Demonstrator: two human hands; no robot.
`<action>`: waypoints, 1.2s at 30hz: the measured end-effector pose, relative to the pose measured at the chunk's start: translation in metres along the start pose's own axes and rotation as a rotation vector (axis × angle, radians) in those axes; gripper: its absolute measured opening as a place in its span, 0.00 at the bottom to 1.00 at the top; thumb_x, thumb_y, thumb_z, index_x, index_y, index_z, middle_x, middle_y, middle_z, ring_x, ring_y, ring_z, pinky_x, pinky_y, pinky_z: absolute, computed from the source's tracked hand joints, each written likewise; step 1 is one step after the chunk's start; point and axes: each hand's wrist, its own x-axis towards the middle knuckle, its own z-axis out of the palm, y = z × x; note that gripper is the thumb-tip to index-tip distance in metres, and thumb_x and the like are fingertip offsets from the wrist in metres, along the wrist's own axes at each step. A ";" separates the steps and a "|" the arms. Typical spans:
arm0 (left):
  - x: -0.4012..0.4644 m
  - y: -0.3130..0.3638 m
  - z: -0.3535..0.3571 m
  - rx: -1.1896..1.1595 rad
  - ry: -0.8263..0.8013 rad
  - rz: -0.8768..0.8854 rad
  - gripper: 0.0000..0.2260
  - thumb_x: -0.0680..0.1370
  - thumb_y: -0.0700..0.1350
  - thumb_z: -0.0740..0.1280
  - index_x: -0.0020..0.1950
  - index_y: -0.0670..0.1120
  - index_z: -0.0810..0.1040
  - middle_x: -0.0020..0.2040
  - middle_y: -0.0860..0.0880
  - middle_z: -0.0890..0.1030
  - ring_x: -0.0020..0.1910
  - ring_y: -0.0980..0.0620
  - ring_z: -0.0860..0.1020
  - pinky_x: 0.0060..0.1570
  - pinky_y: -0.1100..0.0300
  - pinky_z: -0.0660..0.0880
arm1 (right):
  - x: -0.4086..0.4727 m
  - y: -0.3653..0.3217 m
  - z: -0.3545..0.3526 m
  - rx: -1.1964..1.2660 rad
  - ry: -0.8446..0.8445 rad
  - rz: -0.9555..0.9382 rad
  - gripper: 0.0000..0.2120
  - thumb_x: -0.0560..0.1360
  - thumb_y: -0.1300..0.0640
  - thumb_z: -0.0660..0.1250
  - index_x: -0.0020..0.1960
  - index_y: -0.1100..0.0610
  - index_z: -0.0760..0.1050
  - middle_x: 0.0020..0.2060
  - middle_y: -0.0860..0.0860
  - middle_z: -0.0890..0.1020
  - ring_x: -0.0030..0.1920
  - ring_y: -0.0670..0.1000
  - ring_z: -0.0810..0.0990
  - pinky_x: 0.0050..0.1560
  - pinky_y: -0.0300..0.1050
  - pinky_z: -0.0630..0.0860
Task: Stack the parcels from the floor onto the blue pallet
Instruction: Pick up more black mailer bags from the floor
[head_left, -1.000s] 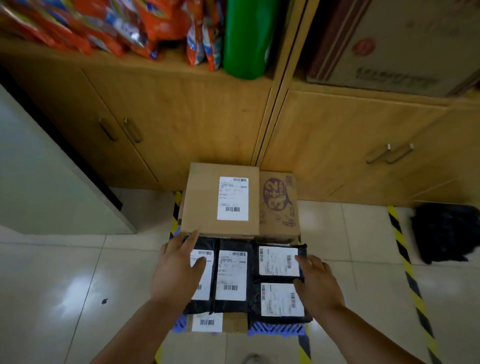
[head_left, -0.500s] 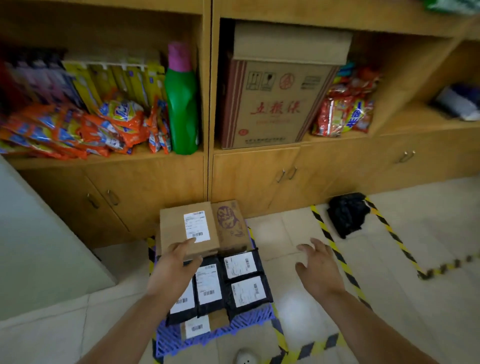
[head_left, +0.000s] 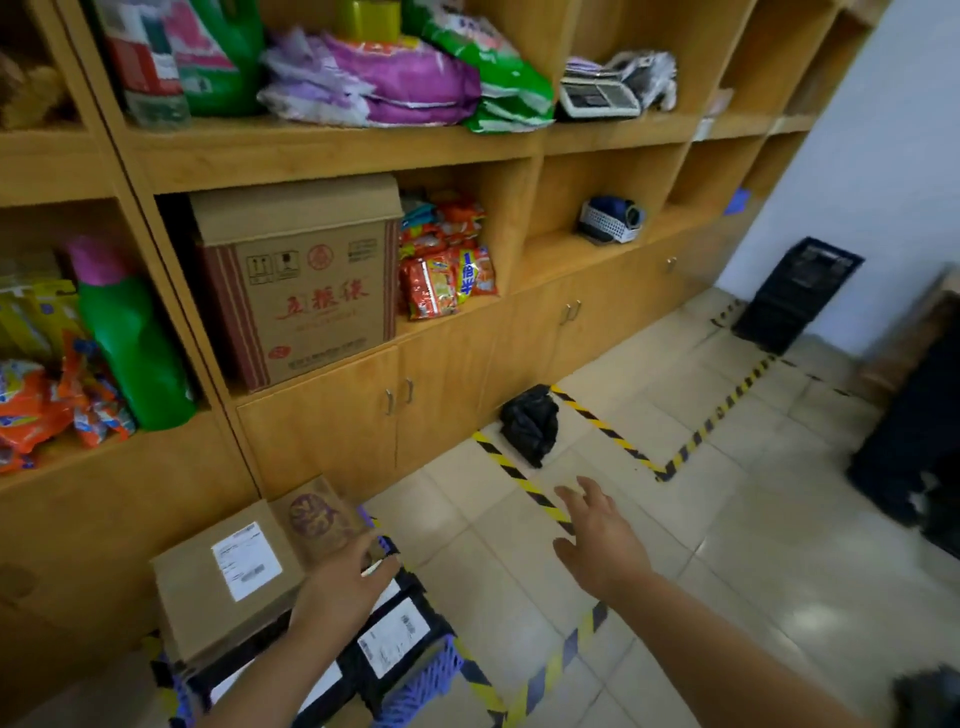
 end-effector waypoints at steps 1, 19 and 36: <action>0.008 0.010 0.007 0.025 -0.023 0.007 0.24 0.78 0.56 0.63 0.73 0.55 0.65 0.69 0.50 0.71 0.64 0.50 0.72 0.61 0.55 0.71 | 0.002 0.013 -0.004 0.015 0.008 0.016 0.29 0.78 0.52 0.61 0.76 0.51 0.55 0.76 0.52 0.51 0.74 0.56 0.58 0.69 0.50 0.65; 0.142 0.250 0.196 -0.023 0.152 0.083 0.19 0.79 0.49 0.63 0.70 0.52 0.69 0.62 0.47 0.75 0.51 0.57 0.70 0.46 0.60 0.65 | 0.124 0.308 -0.104 -0.004 -0.019 0.037 0.27 0.78 0.51 0.61 0.75 0.51 0.58 0.75 0.51 0.55 0.71 0.54 0.64 0.67 0.46 0.69; 0.379 0.357 0.253 -0.059 0.166 0.034 0.19 0.78 0.48 0.63 0.70 0.49 0.69 0.67 0.49 0.72 0.52 0.55 0.73 0.48 0.59 0.69 | 0.356 0.411 -0.169 0.065 -0.020 0.027 0.24 0.79 0.51 0.61 0.74 0.50 0.61 0.75 0.51 0.58 0.73 0.52 0.59 0.69 0.44 0.65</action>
